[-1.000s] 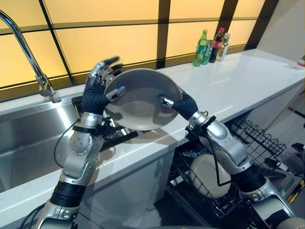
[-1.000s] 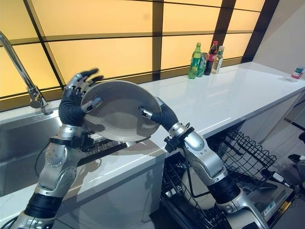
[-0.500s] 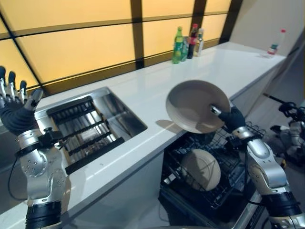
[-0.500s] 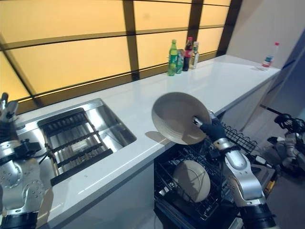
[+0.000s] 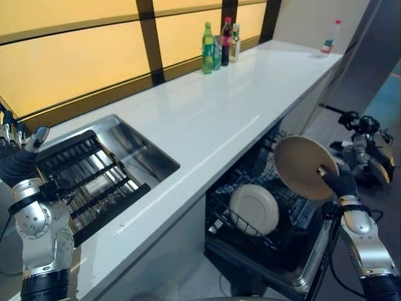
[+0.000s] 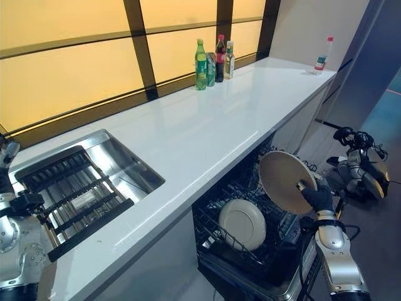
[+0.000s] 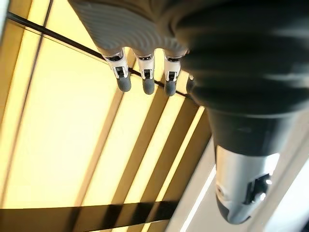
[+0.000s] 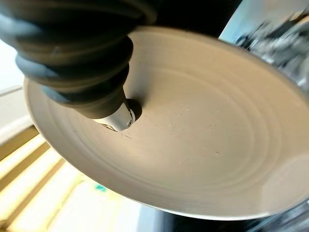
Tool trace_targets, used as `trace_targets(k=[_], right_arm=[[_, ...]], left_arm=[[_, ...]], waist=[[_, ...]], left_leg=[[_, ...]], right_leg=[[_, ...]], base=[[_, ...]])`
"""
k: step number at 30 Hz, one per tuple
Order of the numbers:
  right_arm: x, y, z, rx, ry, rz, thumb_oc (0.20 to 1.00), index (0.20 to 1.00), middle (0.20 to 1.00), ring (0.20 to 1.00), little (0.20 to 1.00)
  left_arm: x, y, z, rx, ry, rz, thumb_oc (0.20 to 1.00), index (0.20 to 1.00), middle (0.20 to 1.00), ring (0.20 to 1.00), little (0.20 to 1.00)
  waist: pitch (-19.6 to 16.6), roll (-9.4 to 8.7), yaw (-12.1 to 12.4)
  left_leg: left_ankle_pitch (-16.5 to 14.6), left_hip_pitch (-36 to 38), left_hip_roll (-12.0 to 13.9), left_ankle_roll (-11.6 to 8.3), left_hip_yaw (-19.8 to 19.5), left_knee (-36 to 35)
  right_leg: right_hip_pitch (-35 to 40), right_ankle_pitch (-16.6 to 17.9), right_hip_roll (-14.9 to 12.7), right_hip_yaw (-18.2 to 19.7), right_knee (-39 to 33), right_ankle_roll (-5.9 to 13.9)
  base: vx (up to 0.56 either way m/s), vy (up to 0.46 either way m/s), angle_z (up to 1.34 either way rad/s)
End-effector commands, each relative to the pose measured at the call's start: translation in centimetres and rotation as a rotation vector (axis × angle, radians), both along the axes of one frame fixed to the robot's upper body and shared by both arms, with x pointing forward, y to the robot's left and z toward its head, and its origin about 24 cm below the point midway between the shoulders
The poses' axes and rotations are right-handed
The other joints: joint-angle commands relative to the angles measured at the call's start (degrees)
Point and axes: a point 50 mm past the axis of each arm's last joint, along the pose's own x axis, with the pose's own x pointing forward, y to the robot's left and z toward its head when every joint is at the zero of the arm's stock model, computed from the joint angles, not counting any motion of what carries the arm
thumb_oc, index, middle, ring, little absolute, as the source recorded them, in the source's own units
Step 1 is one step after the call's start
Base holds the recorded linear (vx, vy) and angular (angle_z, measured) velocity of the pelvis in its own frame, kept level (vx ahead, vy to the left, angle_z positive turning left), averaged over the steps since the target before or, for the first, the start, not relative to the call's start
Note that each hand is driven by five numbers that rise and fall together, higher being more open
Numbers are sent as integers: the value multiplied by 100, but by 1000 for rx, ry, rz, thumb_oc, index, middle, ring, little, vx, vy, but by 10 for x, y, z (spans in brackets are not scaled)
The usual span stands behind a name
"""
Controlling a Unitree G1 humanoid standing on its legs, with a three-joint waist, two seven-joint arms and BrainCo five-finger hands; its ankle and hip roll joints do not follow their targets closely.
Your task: Pick up plates and place into dishwasher.
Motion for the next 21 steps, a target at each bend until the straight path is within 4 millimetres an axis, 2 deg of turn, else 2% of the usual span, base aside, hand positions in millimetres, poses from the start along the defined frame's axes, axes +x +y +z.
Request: trace_targets(k=[1,2,3,6,8,10,11,17,21], right_arm=[[31,0,62,-100,-264,0,200,200,200,200,200],[31,-2,61,-111,-266,-12,200,200,200,200,200],[29,-4,59,-115,-258,-18,200,200,200,200,200],[21,-10,56,-121,-238,-29,200,200,200,200,200],[26,-23,75,-166,-276,-50,200,200,200,200,200],[42,-27,102,-193,-327,-59,200,200,200,200,200],[47,-27,108,-199,-337,-56,200,200,200,200,200],[60,-34,134,-254,-356,-35,200,200,200,200,200],[65,-39,147,-260,-343,3,200,200,200,200,200]], left_arm=[[19,-7,31,58,-83,-11,1000,1000,1000,1000,1000],[21,-11,32,59,-91,-12,1000,1000,1000,1000,1000],[21,-12,30,60,-87,-10,1000,1000,1000,1000,1000],[12,-14,24,61,-80,17,1000,1000,1000,1000,1000],[14,-15,30,42,-134,35,1000,1000,1000,1000,1000],[22,-20,43,1,-209,40,1000,1000,1000,1000,1000],[25,-22,48,-7,-223,42,1000,1000,1000,1000,1000],[28,-31,49,-74,-257,44,1000,1000,1000,1000,1000],[26,-33,46,-107,-261,49,1000,1000,1000,1000,1000]], waist=[[286,81,-318],[416,105,-403],[471,119,-447],[521,120,-466],[724,301,-460],[1034,528,-458],[1119,584,-458],[1386,917,-422],[1459,1059,-386]], left_leg=[[-96,-626,-400,347,-621,319],[-164,-658,-395,380,-687,360],[-195,-694,-397,403,-756,422],[-240,-989,-387,310,-839,749],[-178,-1261,-249,135,-843,786],[-15,-1646,-129,-22,-786,790],[36,-1791,-104,-67,-770,829],[304,-2147,25,-258,-680,695],[395,-2184,53,-325,-662,543]], right_leg=[[-308,409,-284,677,-219,426],[-591,497,-237,837,-94,448],[-715,426,-173,927,94,463],[-725,235,-158,831,213,437],[-1003,142,-167,625,301,365],[-1340,40,-148,489,442,241],[-1439,8,-133,451,495,196],[-1901,-151,-141,236,704,38],[-2128,-244,-155,188,861,-26]], base=[[-32,-261,7],[32,-277,34],[108,-250,58],[21,-240,44],[-296,-131,7],[-332,-57,9],[-208,-71,15],[-53,-2,9],[18,31,4]])
